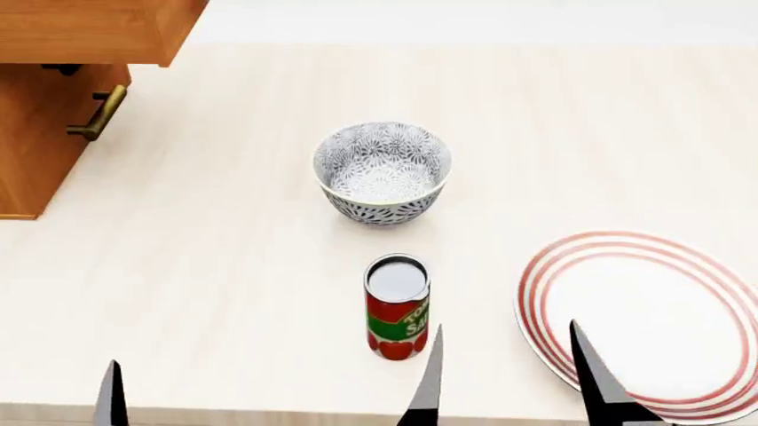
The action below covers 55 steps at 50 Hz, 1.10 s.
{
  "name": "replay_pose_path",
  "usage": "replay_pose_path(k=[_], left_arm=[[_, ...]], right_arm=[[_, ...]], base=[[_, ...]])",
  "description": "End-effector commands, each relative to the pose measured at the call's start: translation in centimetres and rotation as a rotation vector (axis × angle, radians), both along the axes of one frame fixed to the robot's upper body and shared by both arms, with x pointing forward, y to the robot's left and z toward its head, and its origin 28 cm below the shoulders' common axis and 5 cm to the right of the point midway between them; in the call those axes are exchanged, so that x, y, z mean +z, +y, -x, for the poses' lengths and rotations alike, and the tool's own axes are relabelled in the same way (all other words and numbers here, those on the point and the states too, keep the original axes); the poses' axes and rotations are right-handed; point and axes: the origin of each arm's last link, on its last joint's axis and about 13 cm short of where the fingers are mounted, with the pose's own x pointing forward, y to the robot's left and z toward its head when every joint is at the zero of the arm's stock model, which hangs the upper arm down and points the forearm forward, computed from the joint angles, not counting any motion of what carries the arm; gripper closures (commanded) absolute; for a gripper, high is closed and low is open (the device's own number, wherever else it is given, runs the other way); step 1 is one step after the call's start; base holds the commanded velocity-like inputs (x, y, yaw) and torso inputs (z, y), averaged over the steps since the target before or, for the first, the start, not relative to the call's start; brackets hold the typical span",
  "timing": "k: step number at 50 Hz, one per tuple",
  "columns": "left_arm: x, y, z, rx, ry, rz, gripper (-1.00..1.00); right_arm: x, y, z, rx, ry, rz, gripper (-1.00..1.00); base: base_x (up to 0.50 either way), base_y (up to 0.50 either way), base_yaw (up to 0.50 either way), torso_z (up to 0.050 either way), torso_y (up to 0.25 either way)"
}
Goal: Put the ketchup in the top drawer of the cabinet.
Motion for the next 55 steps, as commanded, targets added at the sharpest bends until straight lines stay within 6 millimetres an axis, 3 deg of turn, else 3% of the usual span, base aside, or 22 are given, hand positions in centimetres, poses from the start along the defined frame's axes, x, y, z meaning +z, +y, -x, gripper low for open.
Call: replay_pose_path(k=[1,47,55], left_arm=[[1.01,-0.07,0.87,-0.004,-0.036,-0.004,-1.0],[0.86,-0.13,0.9,0.0,-0.033,-0.02,-1.0],[0.83,-0.12,0.88,0.0,-0.032,-0.019,-1.0]], right_arm=[[0.61,0.14,0.54,0.008,-0.006,-0.002,-1.0],[0.65,0.09,0.71,0.015,-0.002,-0.002,-1.0],[0.59,-0.01,0.66,0.004,0.002,-0.003,-1.0]], base=[[0.01,0.0,0.0,0.0,0.0],[0.49,0.0,0.0,0.0,0.0],[0.0,0.26,0.0,0.0,0.0]])
